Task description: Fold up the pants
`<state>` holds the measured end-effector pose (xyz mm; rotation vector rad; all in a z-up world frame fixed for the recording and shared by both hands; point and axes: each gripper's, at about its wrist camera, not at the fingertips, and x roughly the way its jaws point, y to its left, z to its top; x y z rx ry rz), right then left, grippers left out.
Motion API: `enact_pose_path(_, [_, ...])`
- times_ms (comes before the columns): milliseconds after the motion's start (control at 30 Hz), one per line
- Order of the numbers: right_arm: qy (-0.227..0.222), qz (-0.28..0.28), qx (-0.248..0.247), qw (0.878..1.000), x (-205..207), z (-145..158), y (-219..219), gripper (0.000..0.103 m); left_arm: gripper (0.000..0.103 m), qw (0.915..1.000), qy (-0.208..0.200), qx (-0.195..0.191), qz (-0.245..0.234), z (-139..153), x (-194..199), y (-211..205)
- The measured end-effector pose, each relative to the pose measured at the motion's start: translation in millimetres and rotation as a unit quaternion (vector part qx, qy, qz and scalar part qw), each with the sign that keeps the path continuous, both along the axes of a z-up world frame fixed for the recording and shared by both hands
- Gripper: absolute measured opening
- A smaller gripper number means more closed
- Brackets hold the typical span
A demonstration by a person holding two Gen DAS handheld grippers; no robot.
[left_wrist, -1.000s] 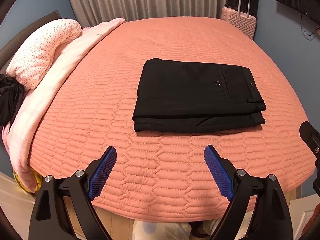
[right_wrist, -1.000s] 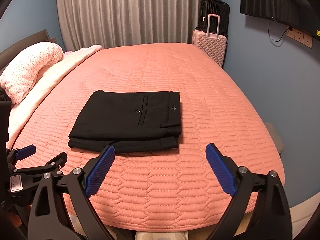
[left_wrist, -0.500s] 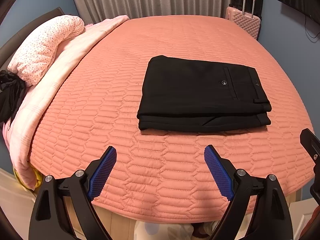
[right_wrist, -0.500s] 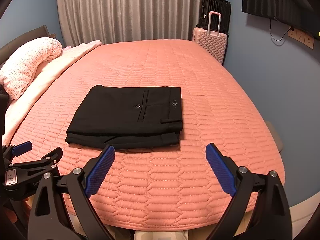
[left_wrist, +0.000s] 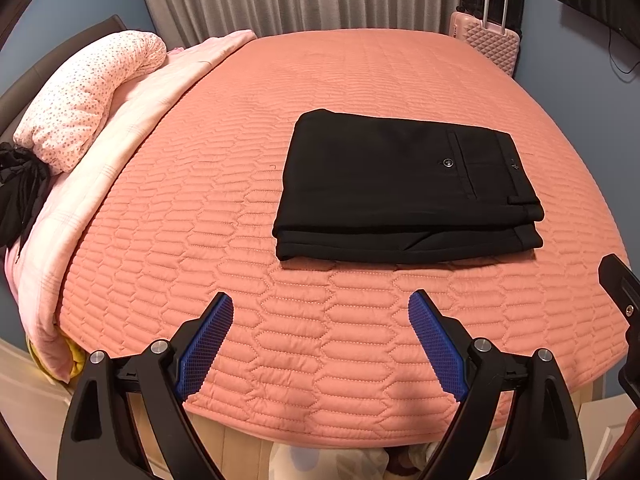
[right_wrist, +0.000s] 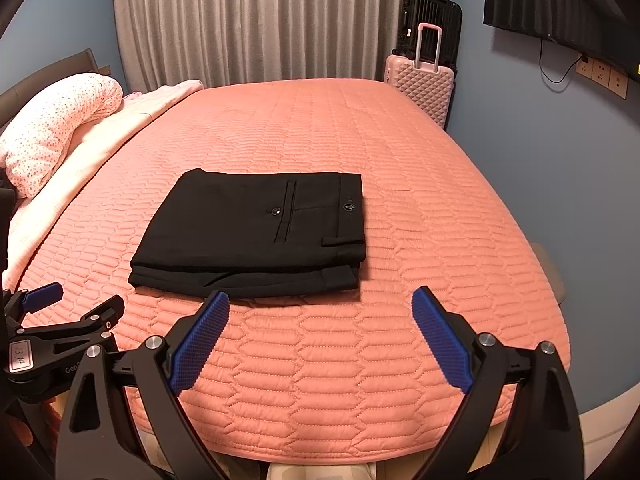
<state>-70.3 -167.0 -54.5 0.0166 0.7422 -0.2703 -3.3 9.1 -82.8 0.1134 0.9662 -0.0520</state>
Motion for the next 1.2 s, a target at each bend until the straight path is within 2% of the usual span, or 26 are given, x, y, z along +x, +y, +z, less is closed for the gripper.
enact_pose_path(1200, [0.005,0.002,0.001,1.0,3.1,-4.7,3.2,0.091,0.088,1.0,0.0,0.005,0.003,-2.8,3.1,0.8])
